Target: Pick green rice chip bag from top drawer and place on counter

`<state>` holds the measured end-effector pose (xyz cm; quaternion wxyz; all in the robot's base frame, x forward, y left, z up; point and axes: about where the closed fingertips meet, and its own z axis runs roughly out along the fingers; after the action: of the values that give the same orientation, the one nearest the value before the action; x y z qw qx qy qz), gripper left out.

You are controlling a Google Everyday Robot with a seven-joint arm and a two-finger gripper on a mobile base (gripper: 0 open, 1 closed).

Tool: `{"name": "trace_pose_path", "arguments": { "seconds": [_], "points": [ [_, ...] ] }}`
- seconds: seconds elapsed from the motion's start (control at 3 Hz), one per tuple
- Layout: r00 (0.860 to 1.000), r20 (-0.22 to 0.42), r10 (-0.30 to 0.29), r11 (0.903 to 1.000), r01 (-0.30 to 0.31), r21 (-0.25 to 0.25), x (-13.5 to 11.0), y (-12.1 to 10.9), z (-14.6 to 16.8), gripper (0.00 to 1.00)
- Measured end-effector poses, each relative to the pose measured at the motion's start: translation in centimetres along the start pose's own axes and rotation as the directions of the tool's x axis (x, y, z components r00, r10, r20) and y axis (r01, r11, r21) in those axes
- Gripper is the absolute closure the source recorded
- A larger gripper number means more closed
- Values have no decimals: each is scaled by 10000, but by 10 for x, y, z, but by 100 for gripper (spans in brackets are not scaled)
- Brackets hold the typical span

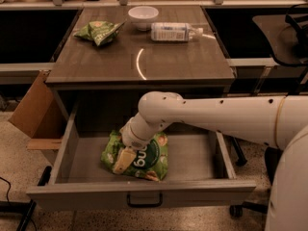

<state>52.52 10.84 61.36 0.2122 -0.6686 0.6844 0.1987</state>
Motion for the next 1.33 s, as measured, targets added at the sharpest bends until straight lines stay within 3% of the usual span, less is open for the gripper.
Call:
{"name": "trace_pose_path", "arguments": {
  "seconds": [0.33,0.67,1.0,1.33],
  "points": [
    [10000,65,19,9999,-18,-116,-1,2,4,42],
    [9995,273,134,9997,-140,193,1,-1,-12,73],
    [9975,650,273,9964,-324,782,5,-7,-42,96],
    [9906,1313,390,9908,-553,1231,7,-12,-75,100]
  ]
}}
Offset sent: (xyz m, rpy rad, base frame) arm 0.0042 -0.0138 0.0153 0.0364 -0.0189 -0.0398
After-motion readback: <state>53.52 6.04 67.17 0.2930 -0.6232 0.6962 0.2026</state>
